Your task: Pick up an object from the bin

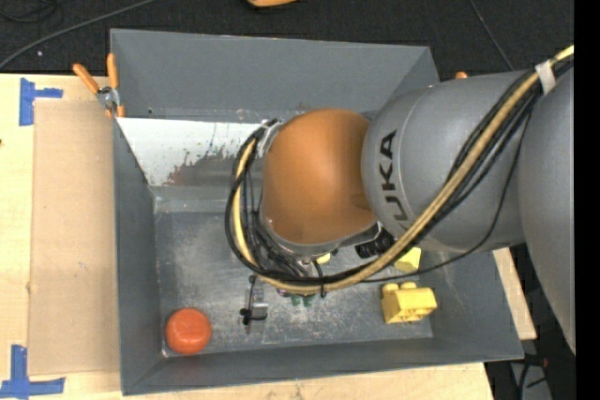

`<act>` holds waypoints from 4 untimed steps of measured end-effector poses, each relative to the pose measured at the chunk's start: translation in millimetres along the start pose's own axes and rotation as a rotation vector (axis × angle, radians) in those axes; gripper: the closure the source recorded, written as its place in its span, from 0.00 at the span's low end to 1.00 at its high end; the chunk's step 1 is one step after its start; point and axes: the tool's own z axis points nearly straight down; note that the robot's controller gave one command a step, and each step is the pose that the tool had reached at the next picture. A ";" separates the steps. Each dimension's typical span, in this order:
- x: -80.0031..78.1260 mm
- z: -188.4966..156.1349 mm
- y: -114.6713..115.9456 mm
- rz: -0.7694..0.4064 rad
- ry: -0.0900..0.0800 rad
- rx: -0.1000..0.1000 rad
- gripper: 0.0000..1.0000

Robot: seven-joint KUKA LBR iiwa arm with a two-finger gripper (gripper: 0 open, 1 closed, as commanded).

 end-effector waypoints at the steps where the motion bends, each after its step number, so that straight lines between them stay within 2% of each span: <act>1: -2.2 -3.8 -1.2 0.004 -0.008 -0.001 0.00; 2: 10.0 63.1 36.5 -0.215 -0.007 0.000 0.00; 3: 17.6 36.7 68.9 -0.060 -0.015 -0.004 0.00; 4: 20.2 64.4 66.6 -0.573 0.002 0.002 0.00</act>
Offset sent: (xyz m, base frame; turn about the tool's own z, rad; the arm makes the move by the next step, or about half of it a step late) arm -0.0200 0.0617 -0.1084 -0.3614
